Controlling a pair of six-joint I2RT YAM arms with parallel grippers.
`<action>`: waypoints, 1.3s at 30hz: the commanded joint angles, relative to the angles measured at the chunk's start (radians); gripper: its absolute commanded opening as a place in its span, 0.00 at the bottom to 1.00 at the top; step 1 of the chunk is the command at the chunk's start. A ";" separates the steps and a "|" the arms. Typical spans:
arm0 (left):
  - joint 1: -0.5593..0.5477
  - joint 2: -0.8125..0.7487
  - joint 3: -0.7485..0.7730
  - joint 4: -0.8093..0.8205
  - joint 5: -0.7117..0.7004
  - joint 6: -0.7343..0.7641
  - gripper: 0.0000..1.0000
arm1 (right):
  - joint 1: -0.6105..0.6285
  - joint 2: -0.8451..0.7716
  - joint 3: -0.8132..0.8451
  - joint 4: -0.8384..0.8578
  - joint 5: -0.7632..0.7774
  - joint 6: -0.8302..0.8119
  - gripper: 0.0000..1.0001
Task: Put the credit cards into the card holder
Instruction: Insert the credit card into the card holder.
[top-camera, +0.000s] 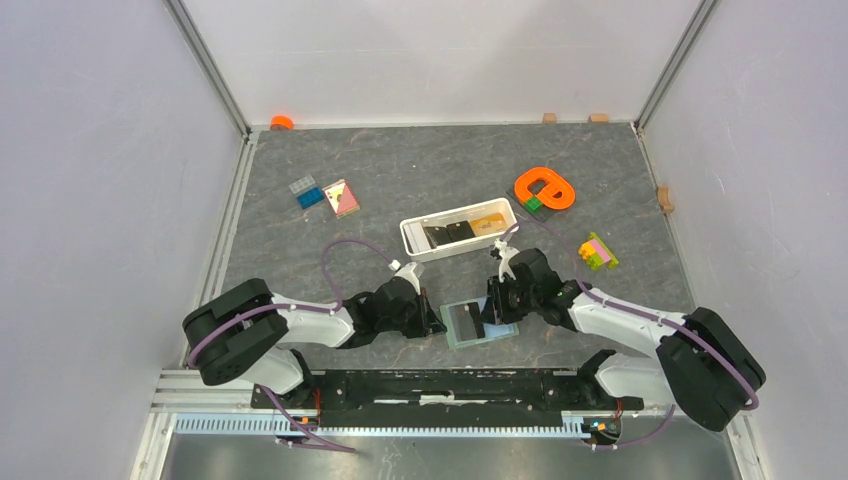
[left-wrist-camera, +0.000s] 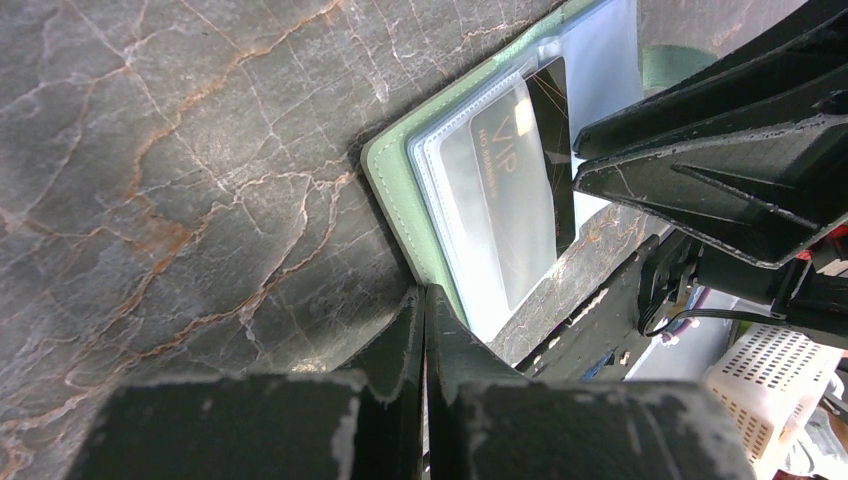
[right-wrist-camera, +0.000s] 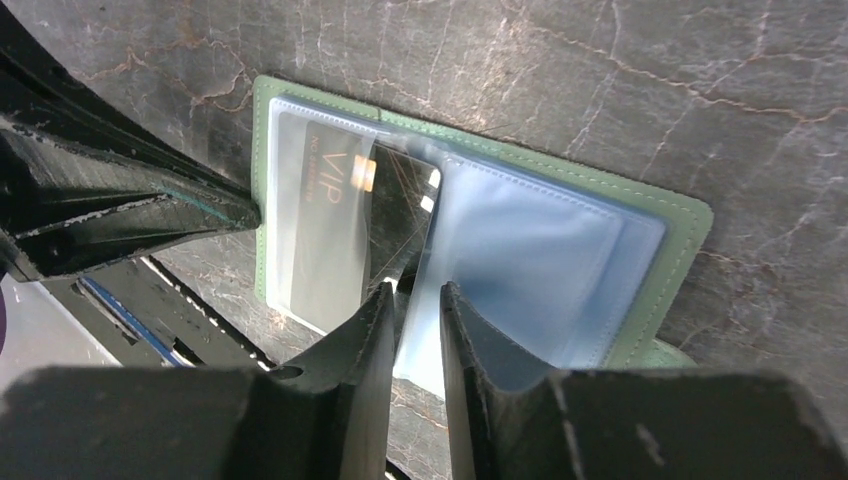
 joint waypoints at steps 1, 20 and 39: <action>-0.001 0.018 -0.001 0.018 -0.024 0.000 0.02 | 0.012 0.011 -0.015 0.026 -0.027 0.021 0.27; -0.001 0.032 0.013 0.016 -0.015 0.006 0.02 | 0.080 0.062 0.034 0.099 -0.058 0.062 0.08; 0.000 0.013 0.021 -0.011 -0.032 0.017 0.02 | 0.112 -0.014 0.040 0.188 -0.032 0.177 0.15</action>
